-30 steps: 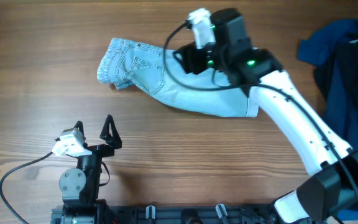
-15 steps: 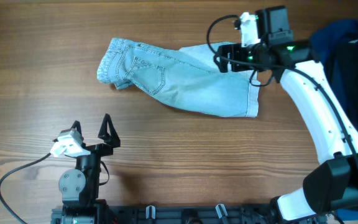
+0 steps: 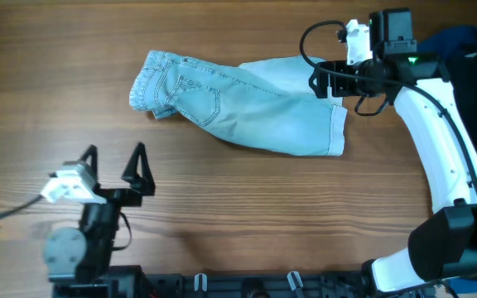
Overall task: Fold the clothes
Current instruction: 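Reach the left gripper to the jeans' left leg hem and grasp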
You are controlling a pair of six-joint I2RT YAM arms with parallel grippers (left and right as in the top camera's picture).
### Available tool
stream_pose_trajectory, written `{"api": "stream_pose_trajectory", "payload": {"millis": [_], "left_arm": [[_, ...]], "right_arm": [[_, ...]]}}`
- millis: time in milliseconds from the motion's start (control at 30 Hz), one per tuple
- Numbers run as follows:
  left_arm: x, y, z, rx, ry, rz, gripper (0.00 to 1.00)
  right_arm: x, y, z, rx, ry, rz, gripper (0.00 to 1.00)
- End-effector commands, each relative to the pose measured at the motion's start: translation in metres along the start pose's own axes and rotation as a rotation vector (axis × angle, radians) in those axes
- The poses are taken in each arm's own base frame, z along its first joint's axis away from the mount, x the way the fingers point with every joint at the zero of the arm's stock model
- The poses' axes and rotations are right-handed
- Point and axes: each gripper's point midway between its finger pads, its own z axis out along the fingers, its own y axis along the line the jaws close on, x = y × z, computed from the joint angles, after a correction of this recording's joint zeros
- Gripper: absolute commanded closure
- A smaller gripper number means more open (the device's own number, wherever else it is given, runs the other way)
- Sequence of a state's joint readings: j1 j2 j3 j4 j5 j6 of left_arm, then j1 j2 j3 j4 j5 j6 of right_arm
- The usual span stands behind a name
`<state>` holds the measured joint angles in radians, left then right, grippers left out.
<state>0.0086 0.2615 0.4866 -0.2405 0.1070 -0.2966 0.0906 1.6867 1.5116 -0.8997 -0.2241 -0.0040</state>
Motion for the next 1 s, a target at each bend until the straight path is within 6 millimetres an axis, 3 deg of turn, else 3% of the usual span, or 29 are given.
{"api": "stream_pose_trajectory", "payload": {"millis": [0, 133, 367, 467, 700, 733, 767, 800, 833, 867, 967], "left_arm": [[-0.043, -0.017, 0.02, -0.009, 0.077, 0.085, 0.0], [-0.063, -0.019, 0.062, -0.06, 0.262, 0.133, 0.0], [-0.069, -0.012, 0.134, -0.136, 0.595, 0.165, 0.0], [-0.062, -0.004, 0.175, -0.155, 0.672, 0.154, 0.0], [-0.03, 0.015, 0.239, -0.153, 0.674, 0.148, 0.0], [-0.027, 0.017, 0.243, -0.153, 0.673, 0.148, 0.07], [-0.024, 0.019, 0.249, -0.154, 0.672, 0.149, 0.26], [-0.02, 0.022, 0.255, -0.162, 0.67, 0.152, 0.38], [-0.015, 0.026, 0.262, -0.163, 0.667, 0.153, 0.35], [-0.009, 0.029, 0.271, -0.162, 0.663, 0.152, 0.23], [0.015, 0.041, 0.295, -0.166, 0.675, 0.147, 0.29]], "right_arm": [[0.004, -0.006, 0.007, 0.012, 0.022, -0.013, 0.0], [0.009, -0.007, 0.01, 0.013, 0.036, -0.009, 0.0], [0.015, -0.008, 0.015, 0.012, 0.054, -0.003, 0.0], [0.015, -0.008, 0.015, 0.012, 0.055, -0.003, 0.0], [0.015, -0.008, 0.015, 0.013, 0.056, -0.004, 0.0], [0.015, -0.008, 0.015, 0.012, 0.055, -0.004, 0.0], [0.015, -0.008, 0.015, 0.012, 0.055, -0.004, 0.0], [0.015, -0.008, 0.015, 0.012, 0.055, -0.004, 0.0], [0.015, -0.008, 0.015, 0.012, 0.054, -0.004, 0.0], [0.015, -0.008, 0.015, 0.012, 0.054, -0.004, 0.0], [0.014, -0.008, 0.016, 0.012, 0.049, -0.005, 0.0]]}}
